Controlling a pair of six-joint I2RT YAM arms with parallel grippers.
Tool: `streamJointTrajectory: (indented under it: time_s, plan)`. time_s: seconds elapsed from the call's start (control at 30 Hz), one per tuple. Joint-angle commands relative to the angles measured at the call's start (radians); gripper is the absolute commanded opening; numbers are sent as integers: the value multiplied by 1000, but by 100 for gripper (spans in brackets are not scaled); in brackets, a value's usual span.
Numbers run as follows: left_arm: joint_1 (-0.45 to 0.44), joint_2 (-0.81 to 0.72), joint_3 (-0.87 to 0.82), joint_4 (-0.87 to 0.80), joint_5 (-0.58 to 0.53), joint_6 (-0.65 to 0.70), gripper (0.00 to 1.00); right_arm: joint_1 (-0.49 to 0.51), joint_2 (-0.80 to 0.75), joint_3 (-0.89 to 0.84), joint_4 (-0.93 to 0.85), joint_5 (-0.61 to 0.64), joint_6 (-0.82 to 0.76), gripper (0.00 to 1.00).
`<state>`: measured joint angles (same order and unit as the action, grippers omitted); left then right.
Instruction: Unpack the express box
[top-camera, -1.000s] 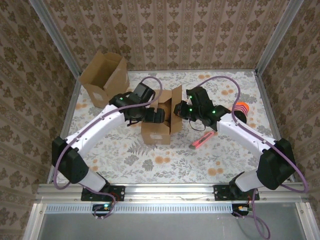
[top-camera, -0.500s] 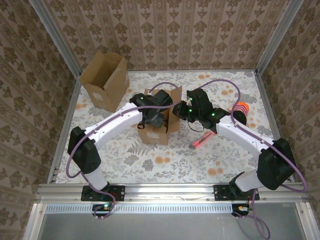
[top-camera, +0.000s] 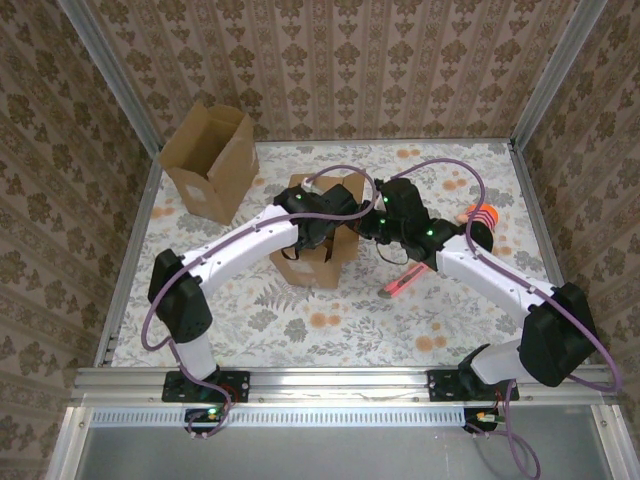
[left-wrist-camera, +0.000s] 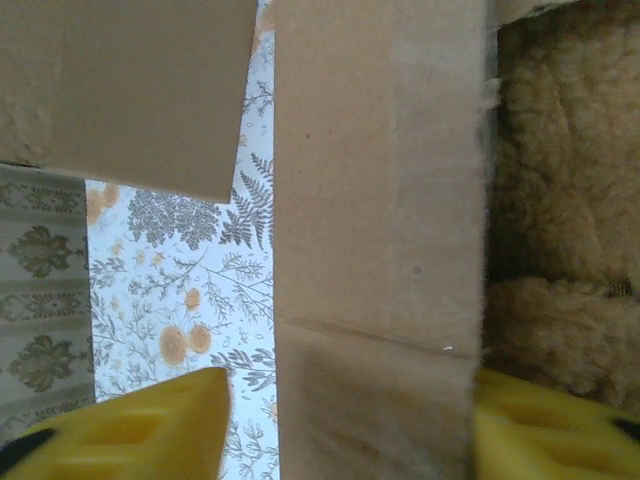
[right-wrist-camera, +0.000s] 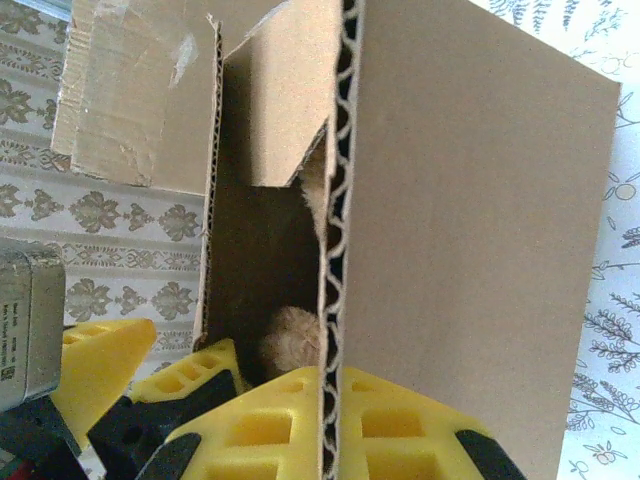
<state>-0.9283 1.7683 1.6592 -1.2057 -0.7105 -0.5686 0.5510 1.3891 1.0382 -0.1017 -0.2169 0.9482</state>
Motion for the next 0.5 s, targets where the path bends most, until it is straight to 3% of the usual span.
streamJointTrajectory:
  time_s: [0.0,0.1,0.23,0.47]
  plan:
    - [15,-4,30,-97,-112,-2,46,-1,-50,-19,9,22,-12,0]
    - [17,-4,33,-109,-114,-1,32,-3,-57,-22,-2,31,-18,0]
    - [22,-13,30,-121,-116,-2,2,-5,-64,-30,-16,47,-26,0]
    - [33,-69,-8,-102,-92,16,0,-6,-75,-43,-37,73,-40,0]
